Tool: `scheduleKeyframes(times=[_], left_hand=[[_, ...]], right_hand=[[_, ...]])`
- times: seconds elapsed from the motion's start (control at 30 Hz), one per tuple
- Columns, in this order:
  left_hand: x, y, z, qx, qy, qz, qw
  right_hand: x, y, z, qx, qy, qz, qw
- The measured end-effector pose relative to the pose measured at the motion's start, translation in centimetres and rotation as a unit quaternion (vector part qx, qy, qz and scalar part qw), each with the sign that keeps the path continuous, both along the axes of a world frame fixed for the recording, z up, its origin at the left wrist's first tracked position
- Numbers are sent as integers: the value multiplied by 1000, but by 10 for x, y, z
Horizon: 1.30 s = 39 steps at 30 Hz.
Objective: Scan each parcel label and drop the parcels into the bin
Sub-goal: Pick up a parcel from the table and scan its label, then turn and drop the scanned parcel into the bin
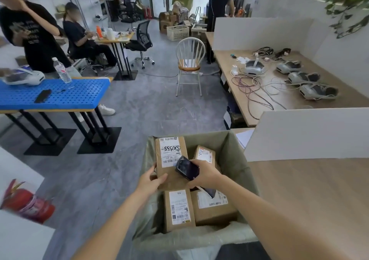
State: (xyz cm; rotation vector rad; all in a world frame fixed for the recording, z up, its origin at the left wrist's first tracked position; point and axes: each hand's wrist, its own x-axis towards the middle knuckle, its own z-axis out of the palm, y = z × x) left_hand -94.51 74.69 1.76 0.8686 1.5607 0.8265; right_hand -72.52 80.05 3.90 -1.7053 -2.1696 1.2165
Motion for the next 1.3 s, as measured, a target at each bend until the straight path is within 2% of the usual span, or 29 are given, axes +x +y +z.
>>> scheduleKeyframes(times=[0.23, 0.4, 0.57, 0.8, 0.9, 1.03, 1.13, 1.3], left_hand=[[-35, 60, -69, -58, 7, -24, 998], [-41, 93, -84, -50, 40, -43, 997], [-58, 121, -76, -44, 82, -41, 995], [-57, 139, -38, 32, 177, -141, 973], [-39, 143, -13, 85, 250, -188, 946], [14, 141, 28, 152, 286, -244, 914], [68, 131, 62, 192, 284, -283, 896], [186, 78, 127, 273, 234, -361, 860]], right_hand=[[-32, 46, -48, -42, -50, -22, 998], [-44, 69, -65, -54, -66, -28, 996], [-47, 84, -53, -47, -69, -52, 995], [-23, 85, -11, 2, -88, -101, 991], [1, 75, 11, 24, -106, -116, 987], [60, 41, 57, 49, -136, -159, 977], [114, 0, 95, 63, -154, -217, 962], [210, -112, 158, 111, -170, -329, 922]])
